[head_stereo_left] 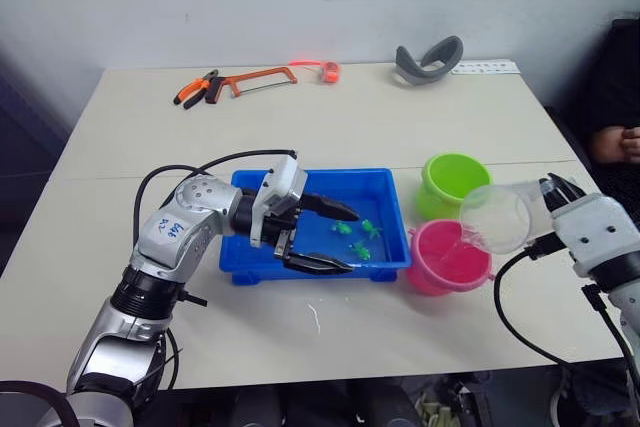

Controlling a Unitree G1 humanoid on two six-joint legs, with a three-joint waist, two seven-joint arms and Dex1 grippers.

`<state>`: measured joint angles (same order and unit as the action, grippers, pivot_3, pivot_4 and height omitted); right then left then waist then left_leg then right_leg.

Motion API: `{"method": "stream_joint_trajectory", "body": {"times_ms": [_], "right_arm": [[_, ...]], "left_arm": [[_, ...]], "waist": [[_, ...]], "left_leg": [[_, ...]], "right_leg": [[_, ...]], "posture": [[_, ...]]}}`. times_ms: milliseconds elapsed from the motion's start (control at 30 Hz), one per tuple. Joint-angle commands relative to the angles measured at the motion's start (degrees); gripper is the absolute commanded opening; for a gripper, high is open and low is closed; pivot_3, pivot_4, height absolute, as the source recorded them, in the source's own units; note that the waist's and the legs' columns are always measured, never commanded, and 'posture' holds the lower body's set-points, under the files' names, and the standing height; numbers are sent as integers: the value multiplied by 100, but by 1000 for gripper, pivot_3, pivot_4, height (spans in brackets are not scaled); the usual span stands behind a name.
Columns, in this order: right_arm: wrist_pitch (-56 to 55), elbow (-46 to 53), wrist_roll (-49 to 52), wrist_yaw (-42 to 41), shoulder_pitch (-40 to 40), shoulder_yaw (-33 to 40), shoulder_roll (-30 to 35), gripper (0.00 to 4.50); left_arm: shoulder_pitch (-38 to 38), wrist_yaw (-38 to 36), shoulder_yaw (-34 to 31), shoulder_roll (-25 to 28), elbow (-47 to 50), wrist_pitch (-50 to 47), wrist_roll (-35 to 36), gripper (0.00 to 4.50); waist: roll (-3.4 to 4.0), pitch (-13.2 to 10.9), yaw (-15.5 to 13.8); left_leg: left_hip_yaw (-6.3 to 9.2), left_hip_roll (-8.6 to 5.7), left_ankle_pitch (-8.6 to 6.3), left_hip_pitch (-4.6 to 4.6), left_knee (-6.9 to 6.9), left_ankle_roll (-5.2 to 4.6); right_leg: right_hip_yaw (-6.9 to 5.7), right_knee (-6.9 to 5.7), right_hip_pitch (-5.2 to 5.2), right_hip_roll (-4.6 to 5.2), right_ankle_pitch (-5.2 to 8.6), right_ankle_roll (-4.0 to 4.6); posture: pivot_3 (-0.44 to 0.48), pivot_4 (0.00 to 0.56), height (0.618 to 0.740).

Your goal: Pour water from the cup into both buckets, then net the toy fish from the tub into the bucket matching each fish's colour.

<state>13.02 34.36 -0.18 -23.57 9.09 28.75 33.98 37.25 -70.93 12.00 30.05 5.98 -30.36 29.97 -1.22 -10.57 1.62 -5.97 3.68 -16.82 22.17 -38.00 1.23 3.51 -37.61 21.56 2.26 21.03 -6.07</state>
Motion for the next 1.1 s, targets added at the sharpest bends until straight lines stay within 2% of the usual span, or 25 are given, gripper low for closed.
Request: {"method": "stream_joint_trajectory", "body": {"times_ms": [33, 233, 400, 567, 800, 1100], "right_arm": [[404, 62, 592, 105, -186, 493, -192, 59], [1231, -72, 1299, 440, -761, 895, -367, 59], [1486, -726, 1047, 757, -1362, 783, 5, 59], [1172, -1689, 453, 1072, -2158, 115, 397, 59], [325, -2914, -412, 1417, -2857, -779, 677, 59], [-934, -3677, -1461, 1354, -3499, -1927, 1246, 59]], "left_arm": [[90, -54, -79, 6, 41, 89, 0, 4500], [149, -30, -97, -25, -36, 83, 1, 4500], [326, 108, -194, -138, -179, -99, 80, 4500], [506, 352, -225, -306, -378, -55, -39, 4500], [536, 470, -212, -400, -464, 45, -139, 4500], [476, 622, -267, -444, -373, 7, -125, 4500]], "waist": [[0, 0, 4], [0, 0, 8], [0, 0, 7], [1, 0, 19], [1, -1, 24], [5, -3, 47]], "left_leg": [[1, 1, 0, 0, 0, 0], [-1, 3, 0, -1, 0, 0], [-1, -1, 1, 0, 0, -2], [-5, -2, 1, 0, 1, -3], [-9, 4, 2, 4, 5, -2], [-17, 4, 2, 3, 2, -2]], "right_leg": [[-1, 0, 0, -1, 0, 0], [2, -2, 1, 0, 0, 0], [2, -1, 1, 3, 0, 0], [5, -2, 6, 3, 0, 0], [8, -3, 17, -1, 0, 1], [10, -8, 22, 5, 0, 0]], "posture": [[0, 150, 740], [0, 150, 740], [0, 150, 740], [0, 150, 740], [0, 150, 740], [0, 150, 740]]}}
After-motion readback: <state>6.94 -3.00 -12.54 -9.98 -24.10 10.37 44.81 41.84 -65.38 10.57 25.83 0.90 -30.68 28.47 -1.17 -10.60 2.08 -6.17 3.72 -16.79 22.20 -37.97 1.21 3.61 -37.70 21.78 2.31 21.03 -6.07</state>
